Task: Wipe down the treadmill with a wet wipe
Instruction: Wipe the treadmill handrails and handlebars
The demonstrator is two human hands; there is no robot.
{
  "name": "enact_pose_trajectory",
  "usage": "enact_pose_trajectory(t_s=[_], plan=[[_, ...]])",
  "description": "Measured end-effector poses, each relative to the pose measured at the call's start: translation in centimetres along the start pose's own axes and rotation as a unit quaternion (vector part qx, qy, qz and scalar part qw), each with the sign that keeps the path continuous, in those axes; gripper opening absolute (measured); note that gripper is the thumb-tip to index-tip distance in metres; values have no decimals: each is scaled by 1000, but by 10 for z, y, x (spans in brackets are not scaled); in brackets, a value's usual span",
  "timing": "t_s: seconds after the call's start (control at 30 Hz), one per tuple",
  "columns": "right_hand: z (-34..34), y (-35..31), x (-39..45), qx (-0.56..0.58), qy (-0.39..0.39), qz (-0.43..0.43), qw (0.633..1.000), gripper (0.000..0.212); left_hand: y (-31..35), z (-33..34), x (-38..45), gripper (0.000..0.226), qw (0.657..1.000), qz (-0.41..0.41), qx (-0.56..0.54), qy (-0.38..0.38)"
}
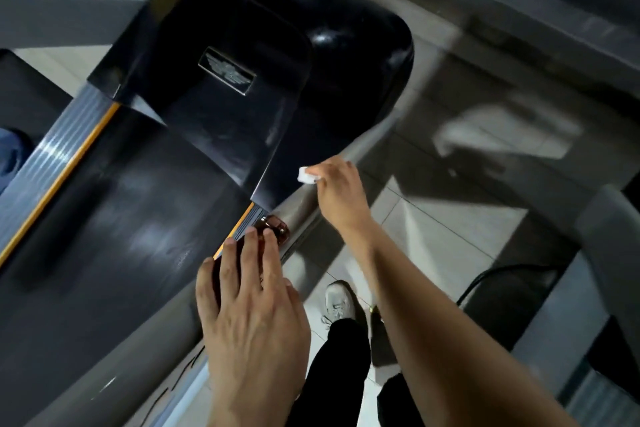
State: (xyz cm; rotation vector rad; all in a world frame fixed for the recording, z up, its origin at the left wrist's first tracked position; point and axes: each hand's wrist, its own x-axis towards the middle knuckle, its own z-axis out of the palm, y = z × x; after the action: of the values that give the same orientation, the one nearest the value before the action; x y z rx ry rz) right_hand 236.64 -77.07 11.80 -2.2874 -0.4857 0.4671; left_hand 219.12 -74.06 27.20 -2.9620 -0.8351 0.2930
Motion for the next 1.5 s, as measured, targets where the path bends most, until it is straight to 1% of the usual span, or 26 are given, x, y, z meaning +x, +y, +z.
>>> enact_pose_trajectory(t_s=[0.1,0.13,0.2,0.3,0.37,0.4,0.47,0.53,0.6,0.63,0.7,0.73,0.8,0.87,0.93,1.07,1.17,1.23,1.37,1.5], plan=[[1,-11,-45,80,45,-64,994,39,3,2,1,60,1000,-5,2,12],[0,-11,-57,105,42,-72,991,41,5,3,1,60,1000,-7,0,21],[-1,-2,-60,119,30,-79,989,42,13,8,3,64,999,3,-16,50],[3,25,-39,103,36,-101,989,40,22,25,8,70,989,71,-56,113],[8,51,-19,82,45,-123,988,38,35,44,19,71,981,132,-60,129],[12,64,-8,76,51,-133,987,36,43,55,26,71,979,149,-47,128],[23,100,22,81,80,-126,985,28,63,84,46,70,983,142,-8,117],[37,137,54,98,108,-88,985,22,79,114,69,69,988,112,39,102],[51,172,76,64,153,-88,982,27,88,139,90,68,986,93,105,94],[58,190,86,71,172,-93,978,30,91,148,98,67,981,82,138,104],[68,218,105,99,202,-94,970,33,94,163,106,64,978,73,157,117],[71,228,114,114,214,-86,966,34,95,170,108,62,976,77,155,131],[81,250,126,161,222,-39,961,34,94,187,112,59,966,93,153,188],[90,274,137,202,245,10,948,33,91,201,116,57,953,103,148,242],[100,296,152,226,270,45,935,32,91,210,118,56,944,103,145,277],[112,321,188,258,265,116,922,35,94,230,122,58,932,149,140,298],[115,338,207,275,273,110,915,38,103,250,136,59,927,179,143,299],[114,353,223,266,272,100,919,38,114,261,149,60,929,187,148,283],[112,382,251,262,227,104,932,39,140,283,180,62,937,194,164,239],[109,402,271,329,194,118,917,37,152,301,202,60,931,216,185,230]])
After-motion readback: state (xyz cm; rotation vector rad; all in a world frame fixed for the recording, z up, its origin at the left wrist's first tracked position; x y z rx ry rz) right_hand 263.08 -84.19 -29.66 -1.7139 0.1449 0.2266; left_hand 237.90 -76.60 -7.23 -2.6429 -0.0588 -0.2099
